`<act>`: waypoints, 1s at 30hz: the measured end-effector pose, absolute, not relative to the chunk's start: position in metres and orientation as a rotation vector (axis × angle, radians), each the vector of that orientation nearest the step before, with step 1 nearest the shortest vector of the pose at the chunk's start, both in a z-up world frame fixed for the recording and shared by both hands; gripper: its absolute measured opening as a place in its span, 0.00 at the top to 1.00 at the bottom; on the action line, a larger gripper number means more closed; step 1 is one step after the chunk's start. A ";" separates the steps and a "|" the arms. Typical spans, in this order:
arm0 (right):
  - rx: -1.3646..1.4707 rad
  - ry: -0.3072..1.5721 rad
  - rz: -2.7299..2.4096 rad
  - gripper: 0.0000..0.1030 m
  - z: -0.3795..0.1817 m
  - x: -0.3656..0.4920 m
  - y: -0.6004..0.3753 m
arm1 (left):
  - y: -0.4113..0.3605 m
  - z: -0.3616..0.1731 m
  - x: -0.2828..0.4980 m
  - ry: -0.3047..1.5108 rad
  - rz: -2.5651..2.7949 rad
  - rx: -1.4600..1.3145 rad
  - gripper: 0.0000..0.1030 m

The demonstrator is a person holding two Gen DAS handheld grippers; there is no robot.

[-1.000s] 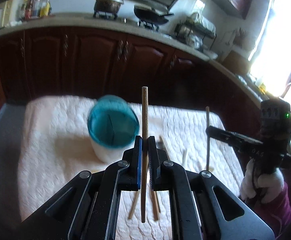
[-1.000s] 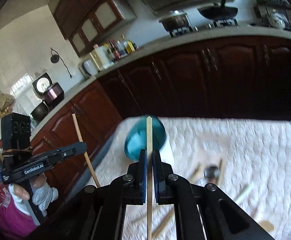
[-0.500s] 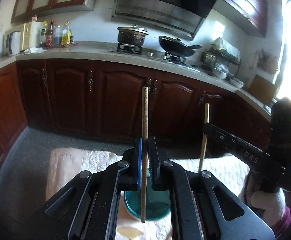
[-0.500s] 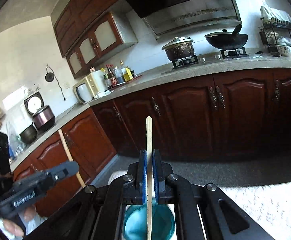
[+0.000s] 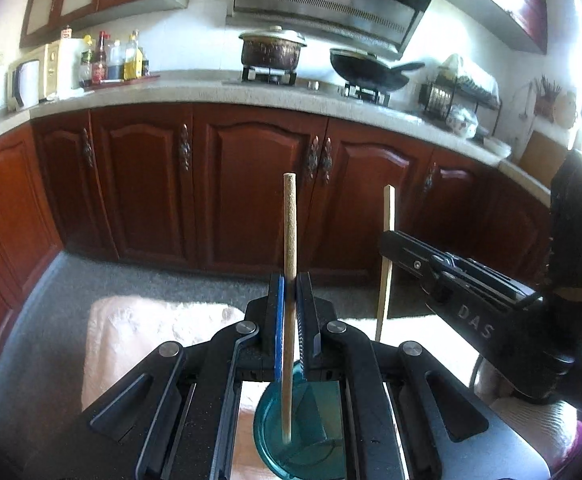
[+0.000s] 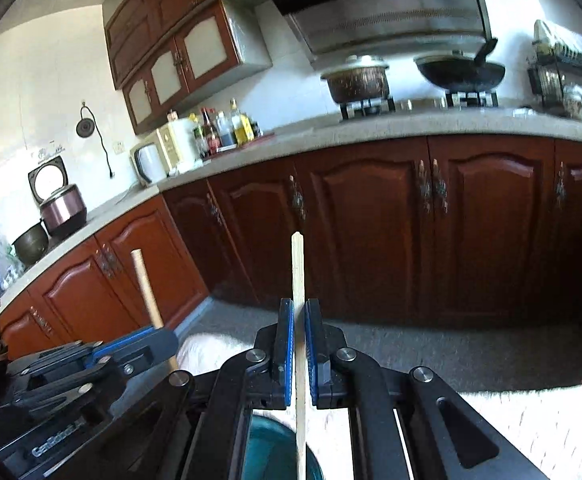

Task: Organize utensils
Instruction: 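Carry both chopsticks over the floral holder and drop them in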

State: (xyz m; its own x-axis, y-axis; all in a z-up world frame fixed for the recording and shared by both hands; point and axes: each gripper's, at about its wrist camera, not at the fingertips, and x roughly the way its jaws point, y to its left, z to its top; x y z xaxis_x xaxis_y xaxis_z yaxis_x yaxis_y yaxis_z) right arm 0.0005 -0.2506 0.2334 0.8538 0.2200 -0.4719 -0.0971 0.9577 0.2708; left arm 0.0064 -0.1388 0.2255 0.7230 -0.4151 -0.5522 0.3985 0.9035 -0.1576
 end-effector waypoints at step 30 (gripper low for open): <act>0.310 0.717 0.203 0.74 0.200 -0.043 -0.266 | -0.139 0.188 -0.026 0.718 -0.433 -0.026 0.68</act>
